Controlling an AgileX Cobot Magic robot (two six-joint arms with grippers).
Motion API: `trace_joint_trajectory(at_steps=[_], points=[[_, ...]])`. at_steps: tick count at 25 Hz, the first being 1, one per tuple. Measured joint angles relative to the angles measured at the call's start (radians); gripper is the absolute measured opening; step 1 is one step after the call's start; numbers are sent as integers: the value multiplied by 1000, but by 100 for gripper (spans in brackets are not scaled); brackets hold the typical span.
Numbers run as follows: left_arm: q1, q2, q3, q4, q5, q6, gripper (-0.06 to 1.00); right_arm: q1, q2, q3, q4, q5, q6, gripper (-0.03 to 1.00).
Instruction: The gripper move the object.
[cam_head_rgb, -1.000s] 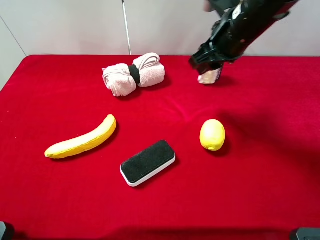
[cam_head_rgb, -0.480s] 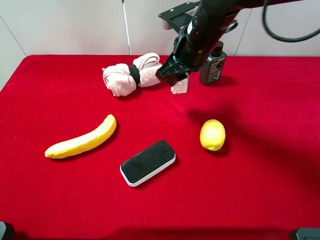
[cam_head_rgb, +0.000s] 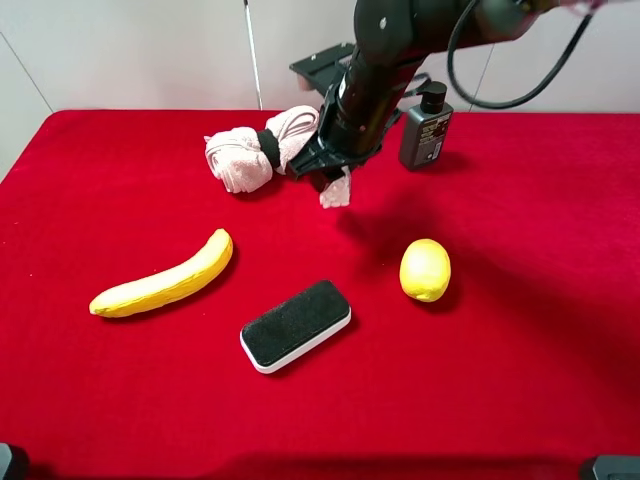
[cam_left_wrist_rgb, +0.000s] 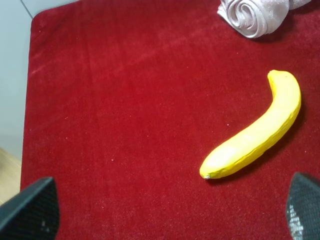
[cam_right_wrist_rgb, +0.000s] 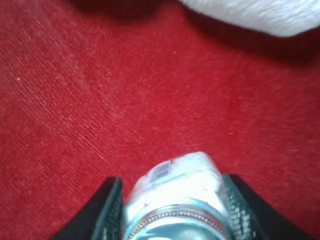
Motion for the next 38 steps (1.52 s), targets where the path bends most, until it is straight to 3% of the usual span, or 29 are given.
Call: trace_joint_trajectory(at_steps=[35,38], points=[[0,0,0,0,0,0,88,0,73,-3,8,-29,-1,34],[0,0,0,0,0,0,88,0,73,-3,9,-29,-1,40]])
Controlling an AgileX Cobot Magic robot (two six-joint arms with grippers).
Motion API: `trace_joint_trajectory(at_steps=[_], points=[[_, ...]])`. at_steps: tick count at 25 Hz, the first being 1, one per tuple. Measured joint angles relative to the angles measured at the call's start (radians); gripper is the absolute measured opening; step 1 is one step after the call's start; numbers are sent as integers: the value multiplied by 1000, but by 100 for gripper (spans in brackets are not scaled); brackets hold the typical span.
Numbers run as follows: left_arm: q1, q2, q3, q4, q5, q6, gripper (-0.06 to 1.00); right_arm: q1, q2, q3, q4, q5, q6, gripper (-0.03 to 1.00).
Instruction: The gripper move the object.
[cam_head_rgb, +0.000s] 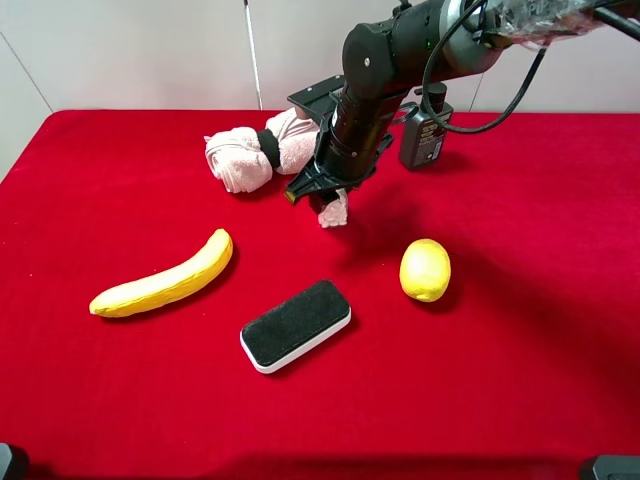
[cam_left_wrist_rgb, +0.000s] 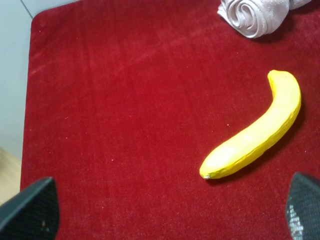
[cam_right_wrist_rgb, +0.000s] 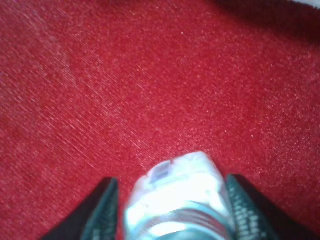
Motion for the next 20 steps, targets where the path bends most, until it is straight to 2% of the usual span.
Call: trace_joint_trajectory(at_steps=[5,7,20], points=[[0,0,0,0,0,0,88,0,0,0,1,-8,-72,63],[0,0,0,0,0,0,88,0,0,0,2,-16,-96,67],[0,0,0,0,0,0,88,0,-10,-1,-17,-63,-108,69]])
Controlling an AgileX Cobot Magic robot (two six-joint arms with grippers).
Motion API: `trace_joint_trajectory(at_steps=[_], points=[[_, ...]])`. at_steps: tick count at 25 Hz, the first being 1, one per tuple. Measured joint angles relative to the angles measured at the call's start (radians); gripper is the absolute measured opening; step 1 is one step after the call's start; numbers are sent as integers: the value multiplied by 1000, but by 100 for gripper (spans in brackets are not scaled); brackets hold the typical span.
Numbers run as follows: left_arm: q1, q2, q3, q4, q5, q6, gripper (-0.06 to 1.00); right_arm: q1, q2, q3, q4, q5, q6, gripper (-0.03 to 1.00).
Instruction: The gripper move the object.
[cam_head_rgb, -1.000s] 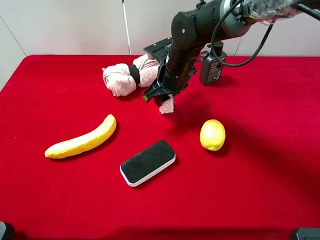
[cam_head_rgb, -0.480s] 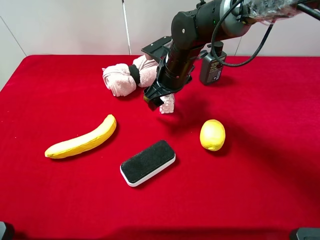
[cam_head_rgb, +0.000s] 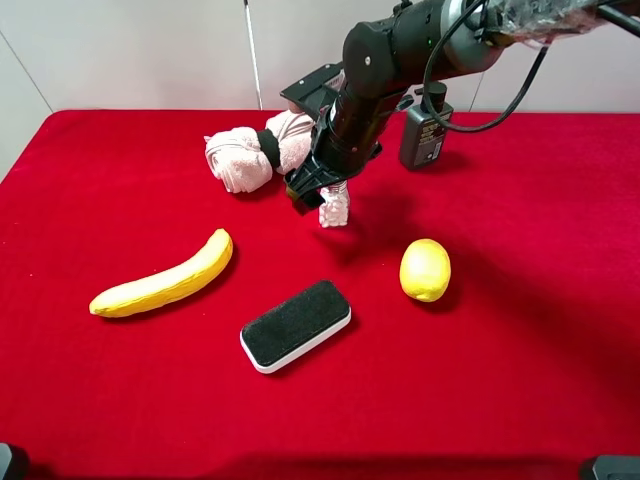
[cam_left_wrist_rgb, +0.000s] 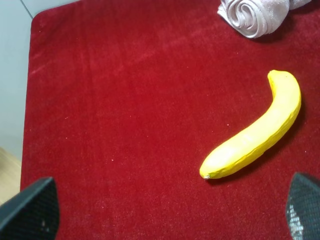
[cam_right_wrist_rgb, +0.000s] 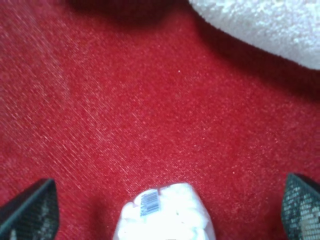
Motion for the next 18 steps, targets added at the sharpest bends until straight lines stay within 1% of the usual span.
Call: trace_joint_trajectory(at_steps=[4,8,10,18], points=[[0,0,0,0,0,0,88,0,-47,0,-6,8,-5,69],[0,0,0,0,0,0,88,0,-112,0,-14,49,-16,69],[0,0,0,0,0,0,88,0,-144,0,-17,87,-16,69],[0,0,0,0,0,0,88,0,-262,0,-62,302,-16,69]])
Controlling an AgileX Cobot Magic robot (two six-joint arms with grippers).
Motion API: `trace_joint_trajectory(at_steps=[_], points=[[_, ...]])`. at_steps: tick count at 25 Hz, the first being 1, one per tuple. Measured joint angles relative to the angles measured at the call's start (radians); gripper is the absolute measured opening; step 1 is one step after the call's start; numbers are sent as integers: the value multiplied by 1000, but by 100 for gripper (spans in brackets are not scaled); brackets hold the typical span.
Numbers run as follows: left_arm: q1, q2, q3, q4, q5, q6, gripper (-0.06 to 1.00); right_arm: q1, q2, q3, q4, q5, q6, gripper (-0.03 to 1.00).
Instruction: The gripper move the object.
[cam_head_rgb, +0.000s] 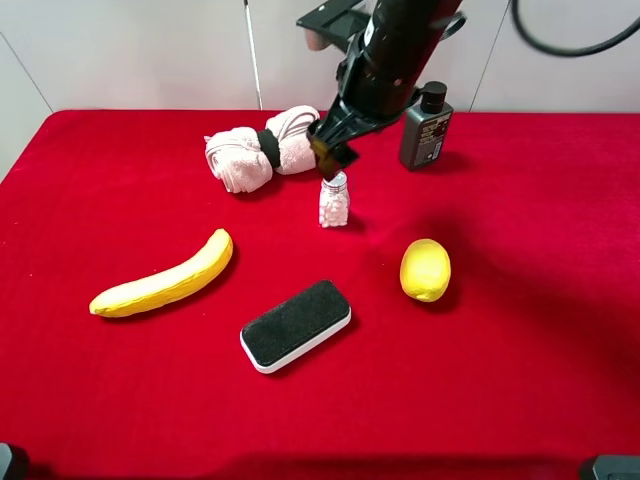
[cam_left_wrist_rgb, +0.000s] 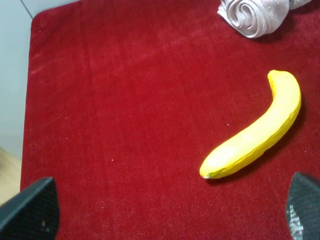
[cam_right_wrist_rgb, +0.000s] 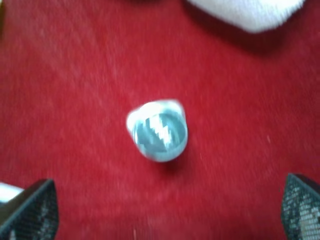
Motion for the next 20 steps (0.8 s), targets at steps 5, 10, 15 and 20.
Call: trace_joint_trajectory(at_steps=[5,10,15,20], points=[[0,0,0,0,0,0,88,0,-88,0,-23,143,14,69],[0,0,0,0,0,0,88,0,-176,2,-44,282,56,69],[0,0,0,0,0,0,88,0,-284,75,-92,287,95,69],[0,0,0,0,0,0,88,0,-441,236,-95,291,104,69]])
